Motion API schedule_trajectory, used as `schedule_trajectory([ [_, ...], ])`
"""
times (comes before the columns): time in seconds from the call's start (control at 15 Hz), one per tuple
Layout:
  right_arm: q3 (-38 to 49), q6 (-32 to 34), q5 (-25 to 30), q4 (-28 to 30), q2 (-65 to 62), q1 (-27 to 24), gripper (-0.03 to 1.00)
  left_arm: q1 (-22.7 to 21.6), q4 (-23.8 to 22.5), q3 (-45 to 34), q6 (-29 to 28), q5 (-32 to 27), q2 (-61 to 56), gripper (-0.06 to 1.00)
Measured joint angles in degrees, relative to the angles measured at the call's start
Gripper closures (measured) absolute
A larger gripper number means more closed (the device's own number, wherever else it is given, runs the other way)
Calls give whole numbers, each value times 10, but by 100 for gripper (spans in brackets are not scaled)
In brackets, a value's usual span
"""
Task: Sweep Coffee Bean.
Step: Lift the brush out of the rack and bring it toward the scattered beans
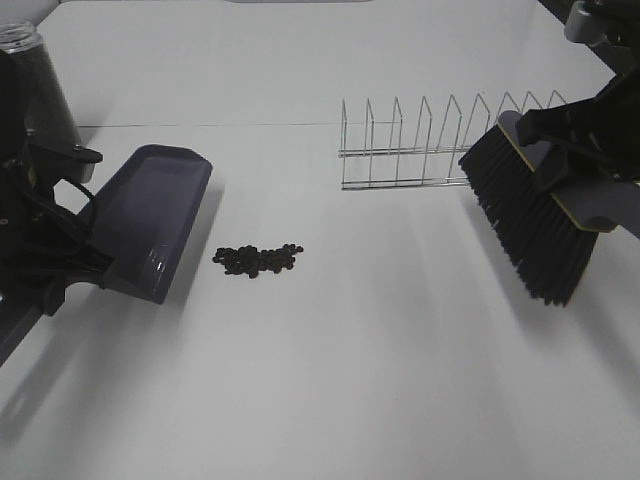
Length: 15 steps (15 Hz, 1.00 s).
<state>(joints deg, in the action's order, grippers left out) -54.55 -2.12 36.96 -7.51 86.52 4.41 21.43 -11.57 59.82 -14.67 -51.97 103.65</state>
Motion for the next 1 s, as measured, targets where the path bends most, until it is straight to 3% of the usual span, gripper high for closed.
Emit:
schedule_trajectory([
  [0.2, 0, -44, 1, -49, -1, 0, 61, 0, 2, 0, -1, 15, 0, 63],
  [0.33, 0, -42, 1, -27, -1, 23, 61, 0, 11, 0, -3, 23, 0, 63],
  [0.6, -14, 189, 15, 171, 14, 152, 61, 0, -42, 0, -73, -6, 3, 63],
  [0.73, -56, 308, 69, 298, 48, 215, 61, 0, -31, 0, -73, 9, 22, 63],
  [0.87, -108, 359, 119, 372, 92, 266, 61, 0, -14, 0, -64, 20, 64, 63],
  [1.0, -154, 368, 128, 387, 139, 300, 61, 0, -10, 1, -60, 39, 85, 63],
])
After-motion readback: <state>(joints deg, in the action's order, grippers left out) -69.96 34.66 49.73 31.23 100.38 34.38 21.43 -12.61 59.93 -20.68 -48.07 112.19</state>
